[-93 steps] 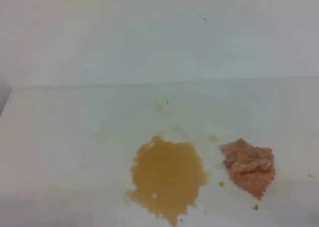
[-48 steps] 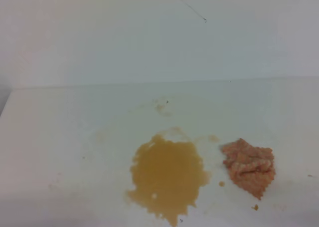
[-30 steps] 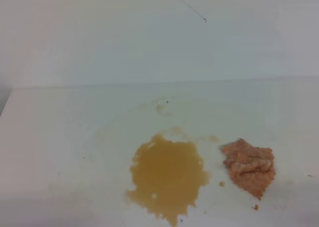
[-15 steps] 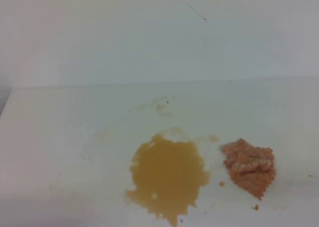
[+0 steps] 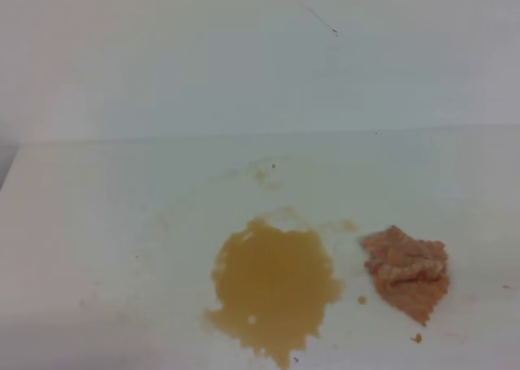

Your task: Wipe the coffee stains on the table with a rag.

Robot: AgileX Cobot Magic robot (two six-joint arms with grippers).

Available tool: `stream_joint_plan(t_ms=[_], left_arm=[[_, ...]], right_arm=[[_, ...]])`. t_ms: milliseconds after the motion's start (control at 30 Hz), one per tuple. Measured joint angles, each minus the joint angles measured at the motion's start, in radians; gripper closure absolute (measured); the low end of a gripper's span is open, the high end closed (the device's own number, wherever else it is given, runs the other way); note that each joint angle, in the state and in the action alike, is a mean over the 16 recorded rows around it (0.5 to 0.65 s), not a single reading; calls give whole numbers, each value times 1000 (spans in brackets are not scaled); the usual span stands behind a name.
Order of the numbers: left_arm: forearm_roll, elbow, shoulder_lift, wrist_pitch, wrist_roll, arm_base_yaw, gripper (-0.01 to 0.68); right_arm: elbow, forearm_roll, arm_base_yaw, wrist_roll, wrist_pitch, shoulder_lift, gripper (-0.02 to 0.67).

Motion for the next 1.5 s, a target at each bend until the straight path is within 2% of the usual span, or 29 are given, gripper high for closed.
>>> stream_joint_plan(t_ms=[367, 633, 767, 1167, 1500], left_arm=[[0, 0, 0, 0, 0, 0, 675], [0, 0, 0, 0, 0, 0, 675], [0, 0, 0, 0, 0, 0, 675], [0, 0, 0, 0, 0, 0, 675], [0, 0, 0, 0, 0, 0, 675]], right_arm=[[-336, -8, 0, 10, 248, 371, 652], [-572, 2, 0, -109, 553, 674, 652], [-641, 30, 0, -174, 640, 777, 652], [-688, 257, 6, -309, 548, 938, 652], [-733, 534, 111, -680, 572, 1141, 649]])
